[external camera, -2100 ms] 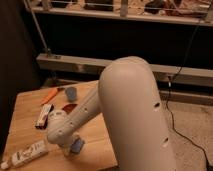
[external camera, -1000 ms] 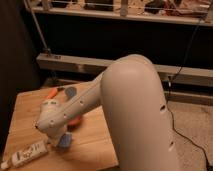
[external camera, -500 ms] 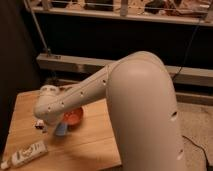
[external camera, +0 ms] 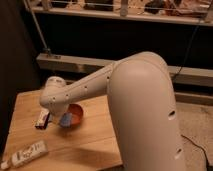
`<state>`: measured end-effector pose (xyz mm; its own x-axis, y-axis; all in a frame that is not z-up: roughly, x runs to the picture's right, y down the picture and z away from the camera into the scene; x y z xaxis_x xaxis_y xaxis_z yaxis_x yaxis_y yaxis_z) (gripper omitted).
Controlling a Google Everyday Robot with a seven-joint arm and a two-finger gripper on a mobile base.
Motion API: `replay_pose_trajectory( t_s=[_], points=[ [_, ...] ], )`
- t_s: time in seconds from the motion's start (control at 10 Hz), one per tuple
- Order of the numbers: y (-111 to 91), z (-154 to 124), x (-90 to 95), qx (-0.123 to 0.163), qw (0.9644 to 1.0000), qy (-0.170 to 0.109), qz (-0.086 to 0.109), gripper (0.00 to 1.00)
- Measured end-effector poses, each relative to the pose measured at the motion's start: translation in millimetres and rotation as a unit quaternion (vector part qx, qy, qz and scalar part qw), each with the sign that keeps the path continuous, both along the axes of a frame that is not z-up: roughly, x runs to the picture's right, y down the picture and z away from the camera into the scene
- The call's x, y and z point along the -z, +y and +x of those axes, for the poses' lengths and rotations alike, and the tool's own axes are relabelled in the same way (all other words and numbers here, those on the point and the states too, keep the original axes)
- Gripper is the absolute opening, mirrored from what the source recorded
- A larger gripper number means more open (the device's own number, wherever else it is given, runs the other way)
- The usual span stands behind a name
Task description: Place the white sponge in the ceramic bowl
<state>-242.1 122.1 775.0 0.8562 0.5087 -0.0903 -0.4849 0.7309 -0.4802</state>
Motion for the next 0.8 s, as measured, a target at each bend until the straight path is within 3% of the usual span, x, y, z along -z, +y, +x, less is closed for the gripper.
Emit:
replay_pose_trajectory(
  t_s=[0.4,0.6,0.8],
  points=[
    [-17,28,-22.3,-0.023,0.9993,0.030,-0.003,0.01],
    [-16,31,-27.8,-0.027,0.9991,0.031,-0.009,0.12],
    [-13,31,-33.9,-0.027,0.9992,0.029,-0.010,0.34]
  ],
)
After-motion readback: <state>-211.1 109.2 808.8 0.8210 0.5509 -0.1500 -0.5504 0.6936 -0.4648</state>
